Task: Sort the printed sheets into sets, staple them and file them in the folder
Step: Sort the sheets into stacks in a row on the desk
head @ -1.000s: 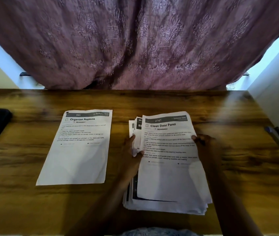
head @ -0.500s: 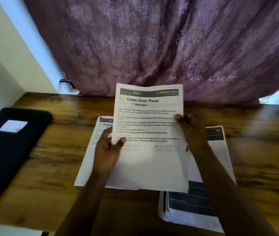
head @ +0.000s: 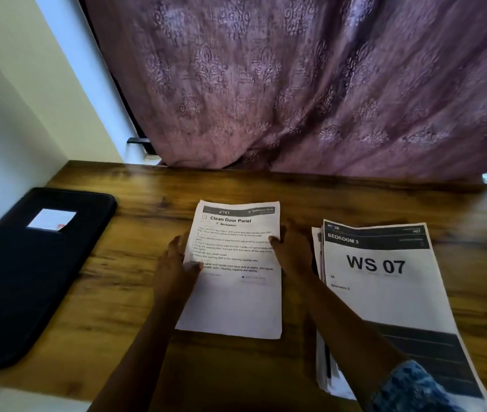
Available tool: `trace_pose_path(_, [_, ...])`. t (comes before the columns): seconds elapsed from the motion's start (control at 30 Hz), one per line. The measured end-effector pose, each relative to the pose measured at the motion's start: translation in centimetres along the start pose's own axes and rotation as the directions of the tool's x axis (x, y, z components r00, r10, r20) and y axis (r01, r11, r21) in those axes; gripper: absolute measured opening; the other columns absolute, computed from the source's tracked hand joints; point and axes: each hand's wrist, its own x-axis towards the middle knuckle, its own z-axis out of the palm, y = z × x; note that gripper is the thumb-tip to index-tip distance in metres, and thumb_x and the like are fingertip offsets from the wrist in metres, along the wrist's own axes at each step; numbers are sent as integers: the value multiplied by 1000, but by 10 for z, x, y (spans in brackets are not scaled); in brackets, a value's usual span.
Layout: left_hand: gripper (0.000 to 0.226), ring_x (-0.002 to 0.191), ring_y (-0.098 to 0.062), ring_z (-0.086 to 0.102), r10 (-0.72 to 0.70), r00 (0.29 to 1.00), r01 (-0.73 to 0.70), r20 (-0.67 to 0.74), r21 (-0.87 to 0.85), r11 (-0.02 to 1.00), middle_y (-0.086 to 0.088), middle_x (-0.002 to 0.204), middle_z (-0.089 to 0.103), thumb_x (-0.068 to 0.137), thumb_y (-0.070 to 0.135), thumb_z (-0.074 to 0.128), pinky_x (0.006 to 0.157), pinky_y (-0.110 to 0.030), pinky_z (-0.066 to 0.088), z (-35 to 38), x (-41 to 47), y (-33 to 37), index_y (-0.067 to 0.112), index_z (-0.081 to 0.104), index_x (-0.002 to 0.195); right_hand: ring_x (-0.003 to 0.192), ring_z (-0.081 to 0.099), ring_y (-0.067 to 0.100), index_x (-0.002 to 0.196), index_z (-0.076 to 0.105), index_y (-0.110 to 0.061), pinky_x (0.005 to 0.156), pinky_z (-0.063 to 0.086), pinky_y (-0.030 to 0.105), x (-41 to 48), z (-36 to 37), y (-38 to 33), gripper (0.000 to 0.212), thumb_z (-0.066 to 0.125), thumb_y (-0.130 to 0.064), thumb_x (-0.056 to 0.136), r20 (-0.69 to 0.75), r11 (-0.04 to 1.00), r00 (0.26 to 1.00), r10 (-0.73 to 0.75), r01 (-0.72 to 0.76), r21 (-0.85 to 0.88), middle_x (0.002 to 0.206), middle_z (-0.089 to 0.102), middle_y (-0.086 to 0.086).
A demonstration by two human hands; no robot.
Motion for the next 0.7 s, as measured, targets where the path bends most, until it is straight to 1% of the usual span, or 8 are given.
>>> trace_pose_path(0.1, [78,126,-41,42,186,980,-167,-75,207,964,-20,141,45,83,44,67,96,-50,41,7,-4,-1,8,36,144,131,37,32,143,32,-13,103,39,42,-9,0,-1,69,66,-31,86,-159,966,972,-171,134,-224,143,39,13])
trace_pose_path(0.13, [78,131,-40,37,224,974,-209,-35,250,945,-17,145,41,84,54,59,100,-52,39,11,-5,1,12,35,145,133,36,32,143,33,-14,105,36,42,-12,2,-2,68,64,-34,86,-146,938,959,-243,193,-289,144,38,13])
trace_pose_path(0.2, [77,140,-36,26,258,963,-268,73,313,911,-11,154,31,85,66,39,109,-53,29,20,-6,5,21,32,148,137,31,28,143,34,-17,108,30,44,-15,6,-4,62,54,-44,91,-1,874,949,-314,289,-390,150,33,9])
trace_pose_path(0.3, [86,146,-31,14,233,957,-281,170,370,886,-8,159,18,80,74,15,115,-51,12,33,-8,5,27,25,151,145,14,25,148,23,-19,115,10,48,-13,19,2,68,40,-56,93,187,832,943,-274,330,-447,158,15,6])
trace_pose_path(0.4, [88,148,-27,6,181,968,-234,174,358,904,-6,161,12,77,75,9,117,-49,5,40,-8,-1,30,20,152,147,3,23,151,12,-20,116,0,51,-9,30,8,73,33,-59,94,233,826,937,-259,340,-449,160,5,5])
trace_pose_path(0.53, [92,148,-26,2,151,968,-217,203,360,907,-5,161,7,74,77,4,117,-48,0,39,-5,-2,30,16,153,147,-2,23,152,8,-19,115,-7,47,-9,30,8,72,30,-58,95,240,816,932,-272,356,-455,160,1,6])
trace_pose_path(0.63, [92,148,-29,7,191,969,-236,157,350,907,-9,160,15,76,75,8,116,-48,-5,37,-9,6,25,23,152,147,2,22,151,13,-16,116,-2,42,-19,10,2,69,32,-53,97,201,836,915,-349,401,-374,159,6,6])
trace_pose_path(0.7, [85,146,-31,16,255,961,-275,103,295,915,-10,157,24,81,71,18,115,-47,-4,37,-16,22,22,31,149,143,22,25,146,30,-15,115,16,41,-33,-15,6,59,41,-46,97,76,853,903,-423,425,-303,154,27,7])
